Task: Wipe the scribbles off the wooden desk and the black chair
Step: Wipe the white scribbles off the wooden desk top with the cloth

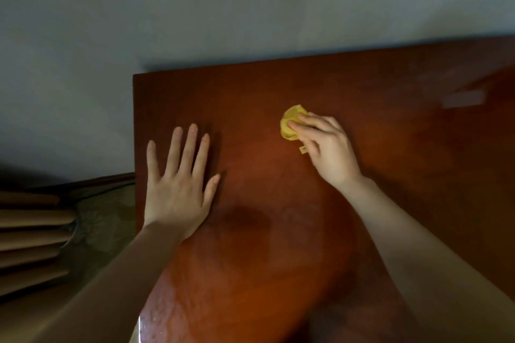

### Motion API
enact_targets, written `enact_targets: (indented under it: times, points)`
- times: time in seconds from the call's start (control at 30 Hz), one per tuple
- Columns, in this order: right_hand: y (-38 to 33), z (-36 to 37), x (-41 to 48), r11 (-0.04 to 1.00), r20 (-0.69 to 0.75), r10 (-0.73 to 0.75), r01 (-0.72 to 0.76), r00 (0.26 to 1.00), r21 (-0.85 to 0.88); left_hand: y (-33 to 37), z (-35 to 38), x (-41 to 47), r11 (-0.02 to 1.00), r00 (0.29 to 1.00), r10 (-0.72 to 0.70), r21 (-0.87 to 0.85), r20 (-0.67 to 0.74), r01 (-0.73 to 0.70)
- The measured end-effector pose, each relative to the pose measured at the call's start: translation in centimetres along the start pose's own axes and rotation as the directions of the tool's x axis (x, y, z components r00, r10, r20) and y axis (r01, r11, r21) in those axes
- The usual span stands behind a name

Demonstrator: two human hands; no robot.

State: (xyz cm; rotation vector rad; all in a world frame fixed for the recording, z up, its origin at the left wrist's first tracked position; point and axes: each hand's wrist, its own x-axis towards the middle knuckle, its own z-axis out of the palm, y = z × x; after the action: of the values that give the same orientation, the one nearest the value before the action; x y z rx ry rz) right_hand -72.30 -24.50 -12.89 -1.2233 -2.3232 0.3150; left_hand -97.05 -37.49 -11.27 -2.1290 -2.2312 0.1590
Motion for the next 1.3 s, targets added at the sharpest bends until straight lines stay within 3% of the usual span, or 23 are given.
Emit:
enact_targets:
  times: [0.23, 0.43, 0.53, 0.73, 0.9, 1.13, 1.3]
  points:
    - [6.5, -1.8, 4.3, 0.932, -0.09, 0.331, -0.341, 0.939, -0.126, 0.7, -0.8, 1.4, 0.997, 0.999, 0.038, -0.071, 0.026, -0.036]
    - [8.2, -1.3, 9.3, 0.738, -0.209, 0.632, -0.662, 0.746, -0.131, 0.0, -0.7, 2.0, 0.944, 0.993, -0.068, -0.315, 0.098, 0.096]
    - [7.0, -0.3, 11.1, 0.672, -0.232, 0.692, -0.727, 0.684, -0.141, -1.1, -1.0, 1.8, 0.908, 0.987, -0.103, -0.395, 0.12, 0.142]
    - [0.8, 4.1, 13.7, 0.812, -0.067, 0.55, -0.551, 0.833, -0.192, -4.8, -1.0, -0.1, 0.894, 0.983, -0.1, -0.419, 0.151, 0.155]
    - [-7.0, 8.6, 14.6, 0.919, 0.055, 0.347, -0.328, 0.936, -0.217, -8.1, -0.7, -2.2, 0.889, 0.982, -0.06, -0.438, 0.179, 0.134]
    - [-16.9, 11.3, 11.2, 0.98, 0.254, 0.164, -0.126, 0.953, -0.156, -12.8, -1.0, -4.1, 0.888, 0.967, 0.069, -0.457, 0.244, 0.052]
    - [-21.3, 11.5, 4.8, 0.988, 0.209, 0.13, -0.109, 0.969, -0.11, -15.7, -2.0, -5.0, 0.888, 0.944, 0.199, -0.456, 0.264, -0.06]
